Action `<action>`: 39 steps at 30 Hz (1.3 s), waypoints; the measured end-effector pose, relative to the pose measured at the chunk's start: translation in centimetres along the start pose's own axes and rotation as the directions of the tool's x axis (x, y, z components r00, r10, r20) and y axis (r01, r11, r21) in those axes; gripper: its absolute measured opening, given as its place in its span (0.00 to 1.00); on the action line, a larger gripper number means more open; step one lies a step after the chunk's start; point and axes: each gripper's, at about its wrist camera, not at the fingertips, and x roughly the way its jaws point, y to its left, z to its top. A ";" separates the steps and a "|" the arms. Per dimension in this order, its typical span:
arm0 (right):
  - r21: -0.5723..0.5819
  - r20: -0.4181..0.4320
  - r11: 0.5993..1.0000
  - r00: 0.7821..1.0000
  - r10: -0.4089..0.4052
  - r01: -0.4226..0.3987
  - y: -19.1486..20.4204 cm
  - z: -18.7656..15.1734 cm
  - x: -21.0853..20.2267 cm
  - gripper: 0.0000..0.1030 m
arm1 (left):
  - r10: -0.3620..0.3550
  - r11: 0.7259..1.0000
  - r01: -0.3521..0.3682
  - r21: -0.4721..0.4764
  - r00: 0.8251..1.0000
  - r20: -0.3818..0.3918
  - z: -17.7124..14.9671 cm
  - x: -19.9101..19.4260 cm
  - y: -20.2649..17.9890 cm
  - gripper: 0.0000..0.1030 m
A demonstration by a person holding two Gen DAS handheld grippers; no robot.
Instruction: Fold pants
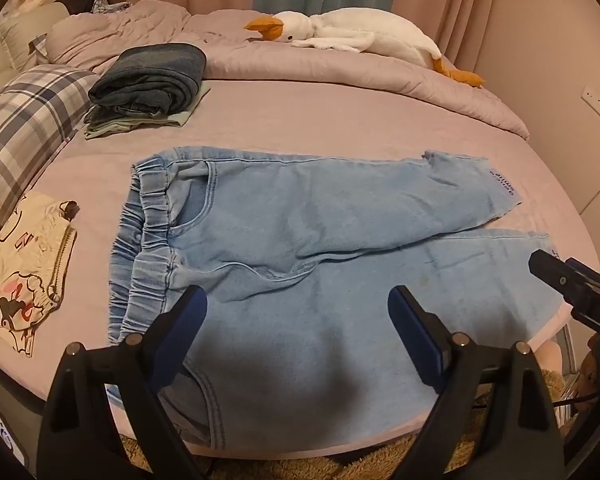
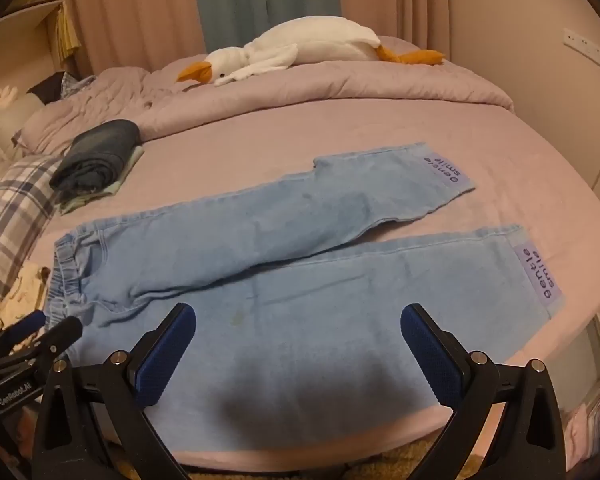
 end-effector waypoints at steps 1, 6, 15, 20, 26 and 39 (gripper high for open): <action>0.000 -0.001 1.000 1.000 0.001 -0.001 0.0 0.0 0.0 0.99 | 0.002 1.000 -0.002 -0.001 1.000 -0.003 0.0 0.0 0.0 0.89; -0.005 -0.004 1.000 1.000 0.005 -0.005 0.4 0.0 0.2 0.99 | 0.010 1.000 -0.010 -0.009 1.000 -0.016 -0.1 0.3 0.3 0.89; -0.012 -0.014 1.000 1.000 0.009 -0.010 0.7 -0.1 0.5 0.99 | 0.017 1.000 -0.017 0.009 1.000 -0.017 -0.4 0.2 0.6 0.89; -0.012 -0.016 1.000 1.000 0.010 -0.010 0.8 -0.2 0.6 0.99 | 0.039 0.999 -0.038 0.019 0.999 -0.018 -0.5 0.5 0.9 0.89; -0.005 -0.020 1.000 1.000 0.004 -0.004 0.7 -0.3 0.7 0.99 | 0.045 0.999 -0.045 0.011 0.999 -0.027 -0.5 0.7 1.1 0.89; 0.006 -0.027 1.000 1.000 0.001 -0.001 0.1 -0.3 0.9 0.99 | 0.038 0.999 -0.039 -0.010 0.997 -0.067 -0.7 1.0 1.4 0.89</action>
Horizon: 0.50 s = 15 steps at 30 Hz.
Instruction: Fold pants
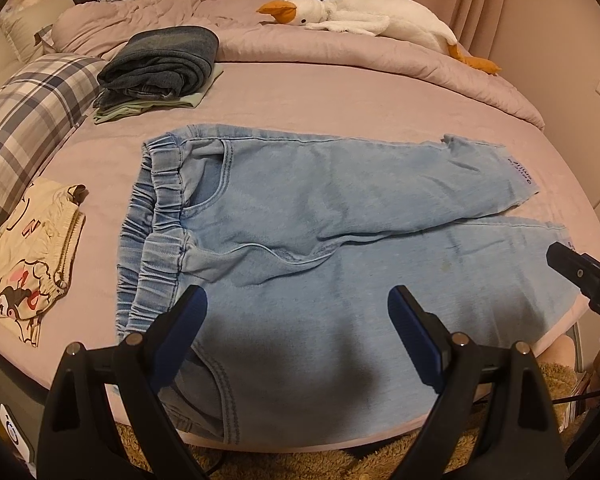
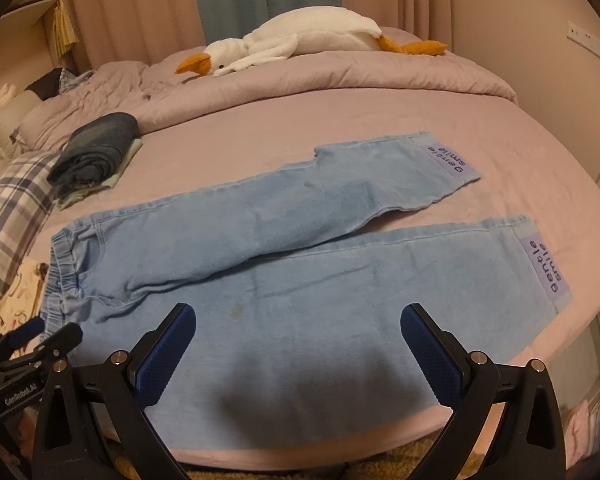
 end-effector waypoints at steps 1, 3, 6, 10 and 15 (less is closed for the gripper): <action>0.001 0.000 1.000 1.000 0.000 0.000 -0.1 0.0 0.0 0.99 | 0.001 1.000 -0.001 -0.002 1.000 -0.003 0.0 0.0 0.1 0.89; 0.002 -0.001 1.000 1.000 -0.001 0.001 -0.1 0.0 0.0 0.99 | 0.001 1.000 -0.001 -0.003 1.000 0.014 0.0 0.2 0.2 0.89; 0.003 -0.001 1.000 1.000 -0.001 0.001 -0.1 0.0 0.0 0.99 | -0.003 1.000 0.003 -0.009 1.000 0.009 -0.1 0.2 0.2 0.89; 0.003 -0.003 1.000 1.000 -0.001 0.001 -0.1 0.0 0.1 0.99 | -0.006 1.000 0.006 -0.013 1.000 0.000 -0.1 0.3 0.1 0.89; 0.004 -0.007 1.000 1.000 0.000 0.000 -0.3 -0.1 0.2 0.99 | -0.003 1.000 0.003 -0.018 1.000 0.001 -0.2 0.5 0.4 0.89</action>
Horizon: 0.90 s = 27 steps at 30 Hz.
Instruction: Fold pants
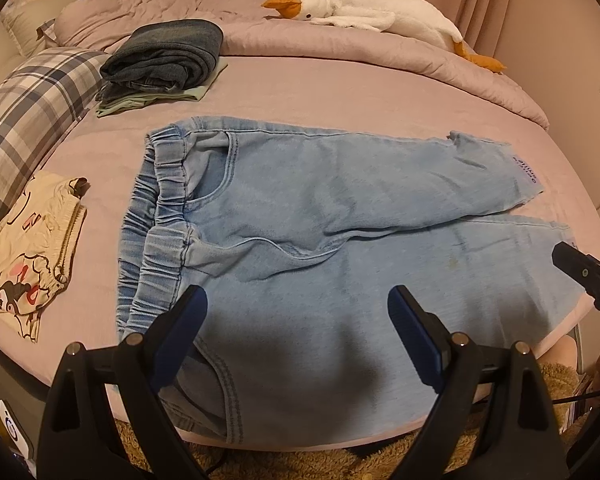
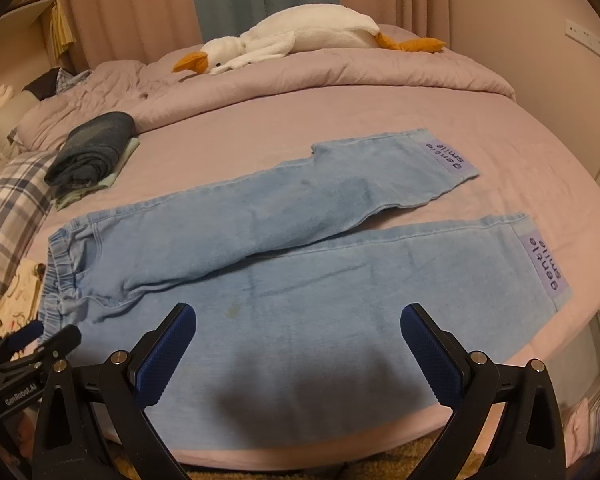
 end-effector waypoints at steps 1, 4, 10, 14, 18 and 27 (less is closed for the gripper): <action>0.000 -0.001 1.000 1.000 0.000 0.000 0.0 0.0 0.0 0.99 | 0.002 1.000 -0.002 -0.001 1.000 -0.002 0.0 0.0 0.1 0.89; 0.000 -0.002 1.000 1.000 -0.001 0.001 0.0 0.0 0.0 0.99 | 0.007 1.000 -0.007 -0.007 1.000 -0.008 -0.2 0.2 0.3 0.89; -0.005 -0.012 1.000 1.000 0.001 -0.001 0.3 0.0 0.2 0.99 | 0.009 0.999 -0.011 -0.039 0.999 -0.033 -0.5 0.5 1.1 0.89; -0.012 -0.015 1.000 1.000 0.002 -0.002 0.6 0.0 0.4 0.99 | 0.012 0.999 -0.013 -0.043 0.999 -0.032 -0.5 0.5 1.3 0.88; -0.017 -0.018 1.000 1.000 0.002 -0.002 0.8 0.0 0.4 0.99 | 0.010 0.999 -0.011 -0.045 0.999 -0.037 -0.5 0.6 1.4 0.88; -0.016 -0.020 1.000 1.000 -0.005 0.005 0.9 0.0 0.5 0.99 | 0.022 0.999 -0.024 -0.040 0.999 -0.041 -0.6 0.8 1.6 0.88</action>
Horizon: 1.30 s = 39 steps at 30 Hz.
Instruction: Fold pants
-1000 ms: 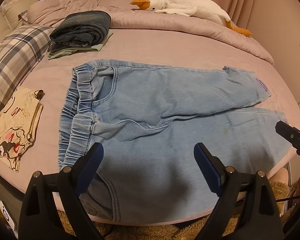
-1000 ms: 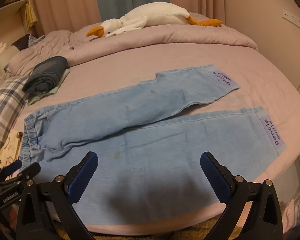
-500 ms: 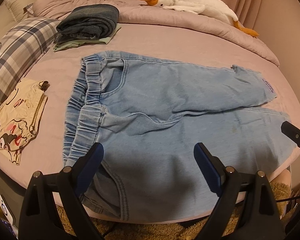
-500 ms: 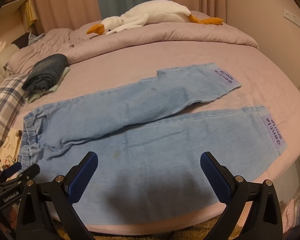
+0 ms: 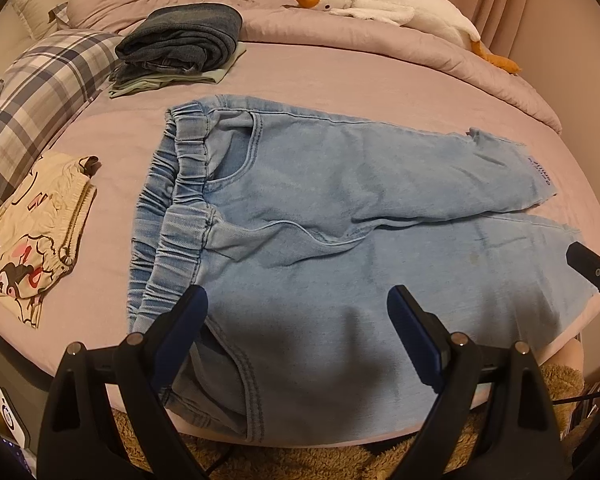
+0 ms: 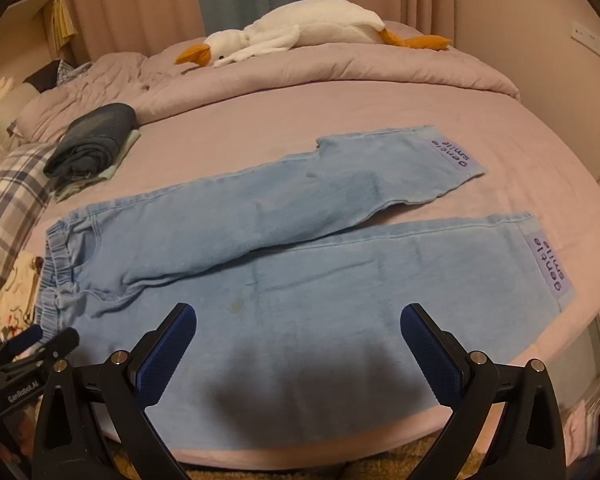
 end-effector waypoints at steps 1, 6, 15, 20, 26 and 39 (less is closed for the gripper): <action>0.000 -0.001 1.000 1.000 0.000 0.000 0.0 0.0 0.0 0.99 | -0.001 1.000 0.001 0.000 1.000 0.001 0.0 0.0 0.0 0.88; 0.003 -0.003 1.000 1.000 -0.002 0.002 0.0 0.1 0.0 0.99 | 0.001 1.000 -0.001 0.008 1.000 -0.003 0.0 0.2 -0.1 0.88; 0.007 -0.005 1.000 1.000 -0.007 0.007 -0.3 0.1 0.1 0.99 | 0.022 1.000 -0.022 0.004 0.999 -0.025 -0.2 0.6 0.3 0.88; 0.008 -0.008 1.000 1.000 -0.008 0.008 -0.4 0.0 0.1 0.99 | 0.044 0.999 -0.045 -0.019 0.998 -0.040 -0.4 1.2 1.3 0.88; 0.011 -0.014 1.000 1.000 -0.010 0.010 -0.5 0.0 0.3 0.99 | 0.088 0.995 -0.091 -0.033 0.994 -0.064 -0.9 2.2 2.9 0.88; 0.113 -0.027 0.993 1.000 -0.013 0.016 -4.4 4.0 1.7 0.99 | 0.102 0.982 -0.112 -0.151 0.992 -0.076 1.0 2.7 6.6 0.84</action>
